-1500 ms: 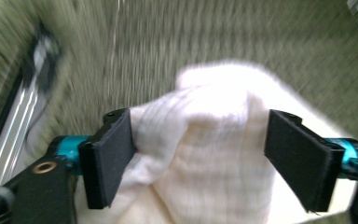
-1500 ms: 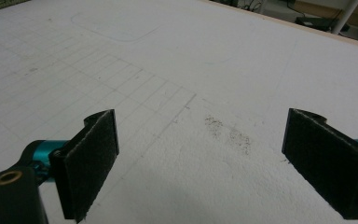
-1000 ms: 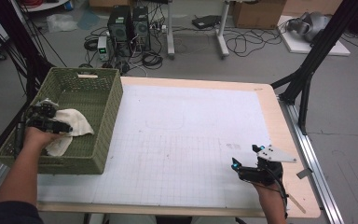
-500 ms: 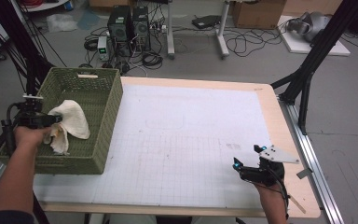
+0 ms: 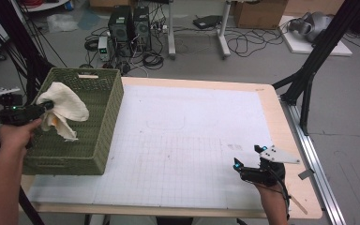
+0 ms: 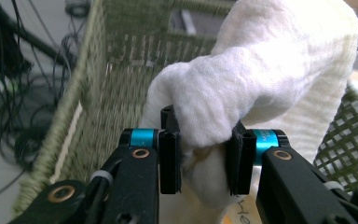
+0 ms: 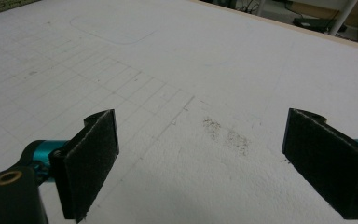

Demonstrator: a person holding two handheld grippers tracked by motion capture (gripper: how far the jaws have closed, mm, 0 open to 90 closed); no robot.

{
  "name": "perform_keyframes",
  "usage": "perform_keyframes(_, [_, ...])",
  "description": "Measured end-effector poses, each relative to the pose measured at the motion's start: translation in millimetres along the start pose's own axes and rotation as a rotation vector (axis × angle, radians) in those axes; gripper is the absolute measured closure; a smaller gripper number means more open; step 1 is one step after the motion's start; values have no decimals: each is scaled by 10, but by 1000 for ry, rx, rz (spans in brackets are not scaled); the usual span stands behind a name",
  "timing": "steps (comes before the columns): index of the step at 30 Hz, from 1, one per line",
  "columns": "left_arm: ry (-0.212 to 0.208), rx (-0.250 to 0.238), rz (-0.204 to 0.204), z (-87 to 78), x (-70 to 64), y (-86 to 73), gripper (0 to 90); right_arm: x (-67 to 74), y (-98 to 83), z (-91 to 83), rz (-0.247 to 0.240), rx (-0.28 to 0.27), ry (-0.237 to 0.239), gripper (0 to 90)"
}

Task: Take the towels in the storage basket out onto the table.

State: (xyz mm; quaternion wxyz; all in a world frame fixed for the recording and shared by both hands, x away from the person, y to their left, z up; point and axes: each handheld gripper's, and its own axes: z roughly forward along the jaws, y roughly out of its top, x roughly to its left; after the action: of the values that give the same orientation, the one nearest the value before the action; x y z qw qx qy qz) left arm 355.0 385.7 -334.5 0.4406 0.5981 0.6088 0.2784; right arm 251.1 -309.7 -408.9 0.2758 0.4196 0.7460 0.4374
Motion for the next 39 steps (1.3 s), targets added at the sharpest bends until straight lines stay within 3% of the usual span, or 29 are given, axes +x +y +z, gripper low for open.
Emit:
perform_keyframes(2, [-5,-24,8,-32,-13,13,708,5,1,3,-2,1,3,101])
perform_keyframes(5, [-31,-122,32,-159,-85,60,708,12,4,9,-1,0,2,101])
perform_keyframes(11, [-64,-206,61,-291,-216,134,708,-1,6,9,8,-1,7,101])
perform_keyframes(12, [-79,-237,77,-350,-282,171,708,-1,6,9,6,0,6,101])
perform_keyframes(16, [-109,-270,101,-441,-400,230,709,0,6,11,4,-2,8,101])
perform_keyframes(19, [-168,-306,133,-543,-587,322,709,4,6,18,6,0,6,101])
perform_keyframes(20, [-168,-306,133,-543,-587,322,709,4,6,18,6,0,6,101])
perform_keyframes(28, [-310,-336,171,-625,-994,450,708,10,13,13,2,-4,7,101])
perform_keyframes(36, [-433,-334,232,-570,-1486,422,707,9,15,10,0,-6,7,101])
perform_keyframes(38, [-457,-331,236,-540,-1598,401,707,13,15,9,2,-3,9,101])
perform_keyframes(39, [-490,-323,230,-506,-1703,378,707,13,16,9,1,-4,9,101])
